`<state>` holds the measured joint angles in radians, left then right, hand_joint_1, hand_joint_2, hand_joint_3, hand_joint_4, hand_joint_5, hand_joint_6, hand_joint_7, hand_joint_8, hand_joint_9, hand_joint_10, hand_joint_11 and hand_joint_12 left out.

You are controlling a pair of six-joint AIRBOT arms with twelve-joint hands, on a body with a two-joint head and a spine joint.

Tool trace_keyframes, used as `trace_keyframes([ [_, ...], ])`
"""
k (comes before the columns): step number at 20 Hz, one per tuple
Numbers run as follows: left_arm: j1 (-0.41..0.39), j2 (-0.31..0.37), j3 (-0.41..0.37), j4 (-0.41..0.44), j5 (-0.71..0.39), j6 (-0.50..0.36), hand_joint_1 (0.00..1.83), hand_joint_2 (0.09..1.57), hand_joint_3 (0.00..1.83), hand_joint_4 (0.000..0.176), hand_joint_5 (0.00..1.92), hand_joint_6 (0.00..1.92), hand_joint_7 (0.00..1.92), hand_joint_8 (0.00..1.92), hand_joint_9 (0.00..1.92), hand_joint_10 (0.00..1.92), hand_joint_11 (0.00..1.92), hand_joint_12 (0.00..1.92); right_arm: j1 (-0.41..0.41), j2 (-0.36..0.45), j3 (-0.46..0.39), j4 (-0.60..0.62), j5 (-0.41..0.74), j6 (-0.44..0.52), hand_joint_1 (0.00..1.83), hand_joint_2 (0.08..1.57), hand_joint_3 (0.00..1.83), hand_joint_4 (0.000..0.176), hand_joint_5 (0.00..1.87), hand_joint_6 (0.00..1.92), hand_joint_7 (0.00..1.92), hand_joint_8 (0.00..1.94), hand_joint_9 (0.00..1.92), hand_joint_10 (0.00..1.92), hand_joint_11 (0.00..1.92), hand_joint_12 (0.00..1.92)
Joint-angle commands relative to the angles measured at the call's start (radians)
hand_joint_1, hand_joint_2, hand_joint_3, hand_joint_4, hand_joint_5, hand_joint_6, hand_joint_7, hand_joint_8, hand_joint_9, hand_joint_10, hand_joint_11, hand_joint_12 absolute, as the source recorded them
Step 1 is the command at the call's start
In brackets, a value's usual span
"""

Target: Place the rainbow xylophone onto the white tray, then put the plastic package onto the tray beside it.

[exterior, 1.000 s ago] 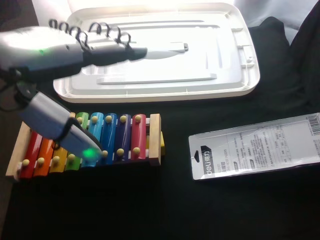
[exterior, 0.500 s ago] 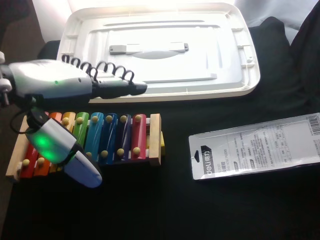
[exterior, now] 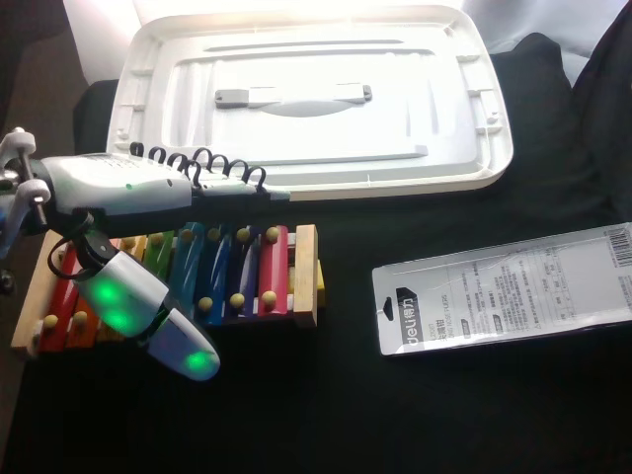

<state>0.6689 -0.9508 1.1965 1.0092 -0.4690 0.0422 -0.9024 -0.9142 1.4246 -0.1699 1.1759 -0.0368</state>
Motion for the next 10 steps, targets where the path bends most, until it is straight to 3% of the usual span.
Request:
trace_keyframes([
  [1,-0.005,-0.003,0.002,-0.041,-0.070,-0.007,0.54,0.66,0.00,0.029,0.00,0.00,0.05,0.00,0.06,0.01,0.11,0.05,0.014,0.003,0.001,0.054,0.107,0.008,0.45,1.00,0.00,0.109,0.05,0.00,0.05,0.00,0.03,0.00,0.00,0.02],
  [3,-0.005,0.001,0.002,-0.051,-0.080,-0.006,0.54,0.66,0.00,0.068,0.00,0.00,0.05,0.00,0.06,0.00,0.07,0.03,0.014,0.002,0.001,0.054,0.107,0.008,0.43,1.00,0.00,0.112,0.05,0.00,0.05,0.00,0.03,0.00,0.01,0.01],
  [4,-0.005,0.003,0.002,-0.061,-0.087,-0.003,0.56,0.65,0.00,0.079,0.00,0.00,0.05,0.00,0.05,0.00,0.01,0.01,0.014,0.001,0.002,0.054,0.107,0.008,0.43,1.00,0.00,0.113,0.05,0.00,0.05,0.00,0.03,0.00,0.02,0.02],
  [5,-0.005,0.006,-0.001,-0.067,-0.093,0.001,0.56,0.66,0.00,0.080,0.00,0.00,0.05,0.00,0.07,0.01,0.05,0.02,0.014,-0.001,0.002,0.054,0.107,0.008,0.43,1.01,0.01,0.103,0.05,0.00,0.04,0.00,0.04,0.00,0.02,0.02],
  [6,-0.005,0.010,-0.006,-0.071,-0.096,0.006,0.55,0.66,0.00,0.078,0.00,0.00,0.06,0.01,0.07,0.01,0.07,0.03,0.014,-0.002,0.002,0.054,0.107,0.008,0.43,1.01,0.01,0.107,0.06,0.00,0.04,0.00,0.04,0.01,0.04,0.03],
  [7,-0.005,0.013,-0.011,-0.072,-0.100,0.008,0.54,0.66,0.00,0.092,0.00,0.00,0.05,0.00,0.06,0.00,0.10,0.04,0.014,-0.002,0.002,0.054,0.107,0.008,0.43,1.01,0.00,0.103,0.05,0.00,0.04,0.00,0.04,0.01,0.05,0.04],
  [9,-0.004,0.015,-0.017,-0.071,-0.109,0.008,0.57,0.67,0.00,0.096,0.00,0.00,0.05,0.00,0.06,0.00,0.11,0.05,0.014,-0.002,0.002,0.054,0.107,0.008,0.44,1.00,0.00,0.113,0.05,0.00,0.04,0.00,0.04,0.01,0.05,0.04],
  [10,-0.003,0.015,-0.020,-0.070,-0.113,0.008,0.57,0.65,0.00,0.129,0.00,0.00,0.03,0.00,0.03,0.00,0.02,0.01,0.014,-0.002,0.002,0.055,0.107,0.008,0.44,0.99,0.00,0.116,0.05,0.00,0.04,0.00,0.04,0.00,0.04,0.04],
])
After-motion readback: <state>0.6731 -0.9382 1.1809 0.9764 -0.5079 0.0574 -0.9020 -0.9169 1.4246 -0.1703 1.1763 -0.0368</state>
